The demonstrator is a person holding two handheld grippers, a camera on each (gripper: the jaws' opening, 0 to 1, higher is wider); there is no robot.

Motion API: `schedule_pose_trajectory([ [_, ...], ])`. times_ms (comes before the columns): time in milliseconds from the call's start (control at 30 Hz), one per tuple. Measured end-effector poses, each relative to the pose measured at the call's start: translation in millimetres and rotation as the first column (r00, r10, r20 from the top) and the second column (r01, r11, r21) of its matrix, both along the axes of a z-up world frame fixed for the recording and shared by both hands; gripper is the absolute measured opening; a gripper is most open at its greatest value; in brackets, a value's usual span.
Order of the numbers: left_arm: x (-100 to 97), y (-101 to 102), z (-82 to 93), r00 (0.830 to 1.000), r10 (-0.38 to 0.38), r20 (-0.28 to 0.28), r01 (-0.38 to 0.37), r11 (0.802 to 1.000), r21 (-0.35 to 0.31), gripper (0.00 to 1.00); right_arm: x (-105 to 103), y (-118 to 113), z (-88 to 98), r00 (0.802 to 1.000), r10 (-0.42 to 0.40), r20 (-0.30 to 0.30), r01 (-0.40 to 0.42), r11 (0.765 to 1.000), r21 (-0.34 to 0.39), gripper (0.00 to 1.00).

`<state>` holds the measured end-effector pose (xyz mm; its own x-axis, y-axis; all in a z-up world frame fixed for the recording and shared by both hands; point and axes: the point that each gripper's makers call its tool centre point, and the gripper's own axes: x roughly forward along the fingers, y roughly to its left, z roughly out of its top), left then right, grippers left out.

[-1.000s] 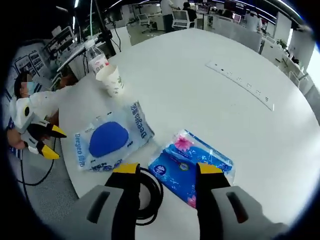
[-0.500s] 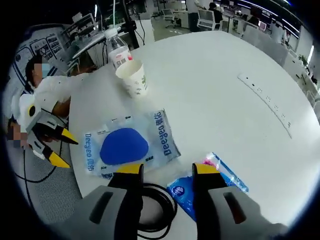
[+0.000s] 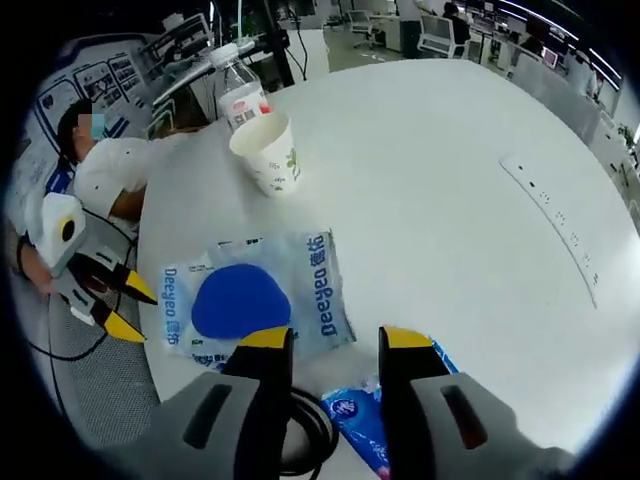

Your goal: Arrange the tabletop items into an orderly group along one side of the table until the central work area is clear of visible clutter.

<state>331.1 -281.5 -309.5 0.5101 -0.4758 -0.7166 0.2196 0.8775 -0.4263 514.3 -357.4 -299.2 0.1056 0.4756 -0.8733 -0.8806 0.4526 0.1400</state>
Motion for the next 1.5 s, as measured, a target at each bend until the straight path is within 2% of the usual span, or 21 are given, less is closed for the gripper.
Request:
schedule_pose_trajectory([
  [233,5.3,-5.2,-3.7,1.000,0.004,-0.008,-0.004,1.000,0.013,0.25,-5.7,6.4,-17.3,1.000,0.024,-0.020,-0.024,1.000,-0.005,0.26],
  [400,7.4,-7.4,-7.1,1.000,0.010,-0.019,-0.010,1.000,0.026,0.24,-8.7,6.6,-27.7,1.000,0.024,-0.019,-0.024,1.000,-0.013,0.25],
  [500,8.1,-7.1,-9.2,1.000,0.010,-0.027,-0.009,0.999,0.038,0.21,-4.2,2.7,-27.0,0.999,0.038,0.030,-0.037,0.999,-0.028,0.14],
  [567,8.4,-7.5,-9.2,1.000,0.011,-0.030,-0.010,0.999,0.035,0.22,-3.6,-0.3,-24.6,0.999,0.028,0.027,-0.027,0.999,-0.020,0.04],
  [633,8.9,-6.7,-10.0,1.000,0.008,-0.030,-0.007,0.999,0.038,0.21,-6.9,1.9,-21.0,1.000,0.001,0.005,-0.001,1.000,0.019,0.01],
  [700,8.9,-6.6,-9.8,0.999,0.008,-0.032,-0.007,0.999,0.037,0.20,-9.8,1.5,-19.3,1.000,0.011,0.008,-0.012,1.000,0.026,0.00],
  [933,12.1,-2.7,-9.4,0.999,0.007,-0.033,-0.006,0.999,0.044,0.20,-17.4,-4.3,-12.6,0.999,0.011,0.044,-0.012,1.000,0.018,0.00],
  [1233,22.2,8.0,-11.8,0.999,0.016,-0.035,-0.014,0.999,0.050,0.20,-29.8,-21.7,6.9,0.996,-0.059,0.070,0.054,0.996,0.074,0.00],
  [1400,31.6,10.2,-11.7,1.000,0.005,-0.030,-0.003,0.998,0.058,0.20,-37.4,-35.4,5.8,0.992,-0.101,0.071,0.096,0.992,0.078,0.00],
  [1500,40.0,10.8,-11.7,1.000,-0.001,-0.025,0.003,0.998,0.060,0.21,-40.0,-45.1,5.0,0.976,-0.215,0.043,0.209,0.970,0.120,0.00],
])
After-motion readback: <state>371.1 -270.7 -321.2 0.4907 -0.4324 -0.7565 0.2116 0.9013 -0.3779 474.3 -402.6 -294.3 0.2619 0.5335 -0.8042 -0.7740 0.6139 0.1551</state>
